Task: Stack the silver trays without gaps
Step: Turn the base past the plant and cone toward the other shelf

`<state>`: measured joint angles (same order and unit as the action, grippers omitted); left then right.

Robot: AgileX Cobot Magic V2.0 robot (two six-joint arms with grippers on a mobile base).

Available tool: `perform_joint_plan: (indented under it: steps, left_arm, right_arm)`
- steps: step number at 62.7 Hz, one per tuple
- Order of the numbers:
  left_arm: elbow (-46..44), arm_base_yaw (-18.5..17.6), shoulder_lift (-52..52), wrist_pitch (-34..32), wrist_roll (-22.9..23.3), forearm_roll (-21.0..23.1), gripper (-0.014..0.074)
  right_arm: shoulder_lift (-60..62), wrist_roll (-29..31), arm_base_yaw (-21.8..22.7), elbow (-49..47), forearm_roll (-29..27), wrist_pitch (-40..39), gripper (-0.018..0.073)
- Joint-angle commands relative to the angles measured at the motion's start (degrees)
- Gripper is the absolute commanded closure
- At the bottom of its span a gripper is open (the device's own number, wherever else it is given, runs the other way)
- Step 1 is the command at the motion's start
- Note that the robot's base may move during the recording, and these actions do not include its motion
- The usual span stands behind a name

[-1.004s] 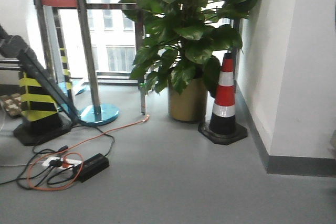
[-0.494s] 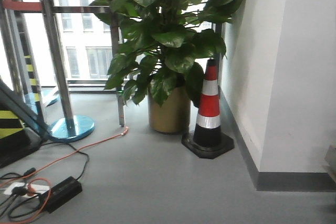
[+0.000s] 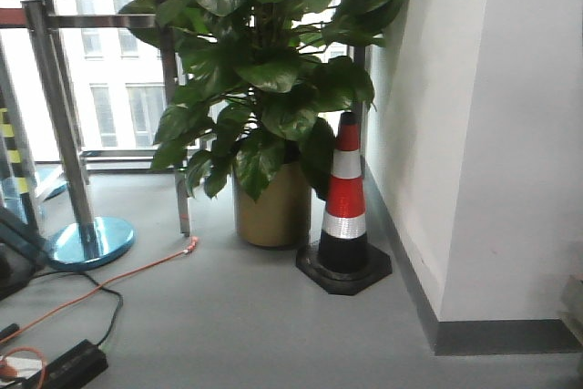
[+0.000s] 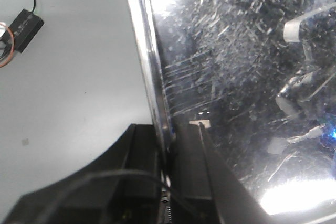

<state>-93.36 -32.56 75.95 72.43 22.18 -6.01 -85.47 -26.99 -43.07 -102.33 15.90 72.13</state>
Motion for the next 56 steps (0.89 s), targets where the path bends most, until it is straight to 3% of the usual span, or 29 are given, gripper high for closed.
perform_joint_plan:
  steps: [1, 56]
  left_arm:
    - [-2.0, -0.5, -1.8, 0.3, -1.1, 3.2, 0.0638]
    - [-2.0, -0.5, -1.8, 0.3, -1.1, 3.9, 0.0638]
  right_arm:
    - [2.0, 1.8, -0.2, -1.7, 0.5, -2.0, 0.0501]
    - [2.0, 1.8, -0.2, -1.7, 0.5, -2.0, 0.0501]
